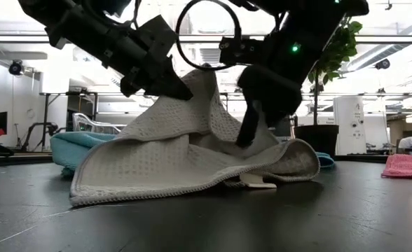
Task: Fold microfiber towels
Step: Fold the gray microfiber cloth
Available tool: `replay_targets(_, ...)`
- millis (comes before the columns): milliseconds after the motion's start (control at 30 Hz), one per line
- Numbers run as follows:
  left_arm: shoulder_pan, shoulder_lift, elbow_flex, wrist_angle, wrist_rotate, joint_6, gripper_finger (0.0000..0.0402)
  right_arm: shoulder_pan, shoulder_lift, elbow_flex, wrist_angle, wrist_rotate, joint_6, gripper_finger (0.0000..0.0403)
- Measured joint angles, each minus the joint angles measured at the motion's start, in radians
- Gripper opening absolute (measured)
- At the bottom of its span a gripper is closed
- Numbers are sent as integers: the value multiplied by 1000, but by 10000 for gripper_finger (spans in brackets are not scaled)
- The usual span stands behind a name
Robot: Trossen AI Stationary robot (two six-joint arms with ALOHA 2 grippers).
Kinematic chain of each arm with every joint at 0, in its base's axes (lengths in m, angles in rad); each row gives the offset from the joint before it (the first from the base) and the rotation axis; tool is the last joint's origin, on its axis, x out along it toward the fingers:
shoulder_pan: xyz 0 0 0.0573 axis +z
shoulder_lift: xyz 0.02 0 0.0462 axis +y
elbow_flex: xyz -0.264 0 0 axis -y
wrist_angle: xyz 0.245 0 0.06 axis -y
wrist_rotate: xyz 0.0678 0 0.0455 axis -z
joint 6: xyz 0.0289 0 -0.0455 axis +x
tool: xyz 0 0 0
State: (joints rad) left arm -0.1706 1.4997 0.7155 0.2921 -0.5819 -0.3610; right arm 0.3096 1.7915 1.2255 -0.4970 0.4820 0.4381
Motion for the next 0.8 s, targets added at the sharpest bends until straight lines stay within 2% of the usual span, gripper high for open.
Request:
replay_targets(33,1,-2,0,-6,0,0,0,0,-8,0,-13,1,-15,24)
replay_targets(167,3,-24,4,-63,6,1,10,-2,-60,-1,-69,20,-53,10)
replay_targets(433,7,-138,-3,-278,64,10,86,-42,-198,-7,-137,44,-126,8)
replay_targets(533,5,-166,-4,-294,75,37,109,-77,-250,-27,-127,44,-151,8)
replay_targets(600,-5,-176,-5,-266,137,86,116,-102,-284,-49,-109,45,-154,8)
replay_targets(667,-21,-162,-4,-158,182,124,118,-123,-308,-81,-94,45,-154,8)
replay_targets(800,-41,-62,3,53,185,145,118,-138,-342,-161,-28,41,-150,8)
